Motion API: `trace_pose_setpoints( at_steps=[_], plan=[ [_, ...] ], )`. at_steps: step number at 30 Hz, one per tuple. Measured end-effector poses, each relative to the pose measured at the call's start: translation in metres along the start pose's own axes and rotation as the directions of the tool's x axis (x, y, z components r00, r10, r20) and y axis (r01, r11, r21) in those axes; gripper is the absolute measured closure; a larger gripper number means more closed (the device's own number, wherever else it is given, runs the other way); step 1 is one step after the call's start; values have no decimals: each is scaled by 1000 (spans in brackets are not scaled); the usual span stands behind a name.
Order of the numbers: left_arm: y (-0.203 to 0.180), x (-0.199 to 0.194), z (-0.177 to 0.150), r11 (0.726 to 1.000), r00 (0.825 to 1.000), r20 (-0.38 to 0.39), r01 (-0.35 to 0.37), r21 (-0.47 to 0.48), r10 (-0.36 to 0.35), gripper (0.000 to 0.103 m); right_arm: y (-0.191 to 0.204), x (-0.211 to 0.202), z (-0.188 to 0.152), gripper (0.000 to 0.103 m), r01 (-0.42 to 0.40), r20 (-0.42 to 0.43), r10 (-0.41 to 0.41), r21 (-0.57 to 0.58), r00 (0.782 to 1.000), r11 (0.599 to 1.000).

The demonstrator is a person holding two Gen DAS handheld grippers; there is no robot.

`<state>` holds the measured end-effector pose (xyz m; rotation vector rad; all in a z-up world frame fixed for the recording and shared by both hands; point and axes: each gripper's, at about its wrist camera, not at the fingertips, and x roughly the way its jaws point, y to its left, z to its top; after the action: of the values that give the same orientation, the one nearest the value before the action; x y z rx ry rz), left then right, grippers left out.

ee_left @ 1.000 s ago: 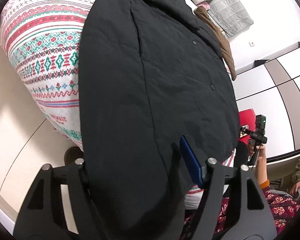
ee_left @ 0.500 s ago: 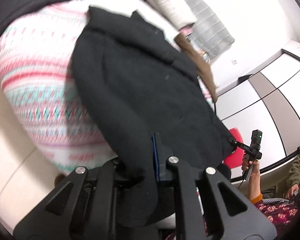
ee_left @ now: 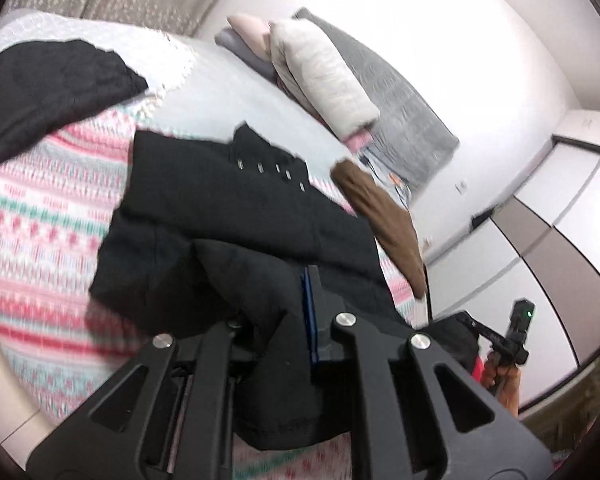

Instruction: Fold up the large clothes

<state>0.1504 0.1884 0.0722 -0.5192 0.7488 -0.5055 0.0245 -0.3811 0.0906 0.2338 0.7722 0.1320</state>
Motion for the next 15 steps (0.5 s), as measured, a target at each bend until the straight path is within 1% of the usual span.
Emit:
trace_pose_setpoints(
  at_steps=[2,3,4,5,7,8,11,13,15],
  plan=[
    [-1,11,22,1000,998,64,-17,-15,18,90,-4,8,22,96,20,43,-21,32,999,999],
    [-2,15,28,1000,996,86,-19,-24,21,90,-7,11,31,96,13,65,-17,61,998,998],
    [0,23,40,999,992,126,-19,-46,25,90,-11,17,44,96,-7,103,-3,101,995,995],
    [2,29,47,998,989,147,-20,-59,28,90,-12,21,55,96,-15,130,-1,121,992,992],
    [8,44,62,995,981,184,-41,-89,57,90,-16,37,75,96,-5,170,-21,154,985,988],
    [13,58,72,993,977,197,-65,-101,84,90,-18,47,83,96,3,175,-32,161,984,987],
    [30,90,88,987,968,206,-123,-108,143,90,-26,82,105,96,44,167,-74,176,983,983],
    [47,113,92,978,958,213,-167,-122,190,90,-37,111,117,96,82,158,-113,192,981,978],
    [66,134,90,968,950,212,-203,-148,231,89,-50,134,121,96,116,151,-150,209,977,971]
  ],
)
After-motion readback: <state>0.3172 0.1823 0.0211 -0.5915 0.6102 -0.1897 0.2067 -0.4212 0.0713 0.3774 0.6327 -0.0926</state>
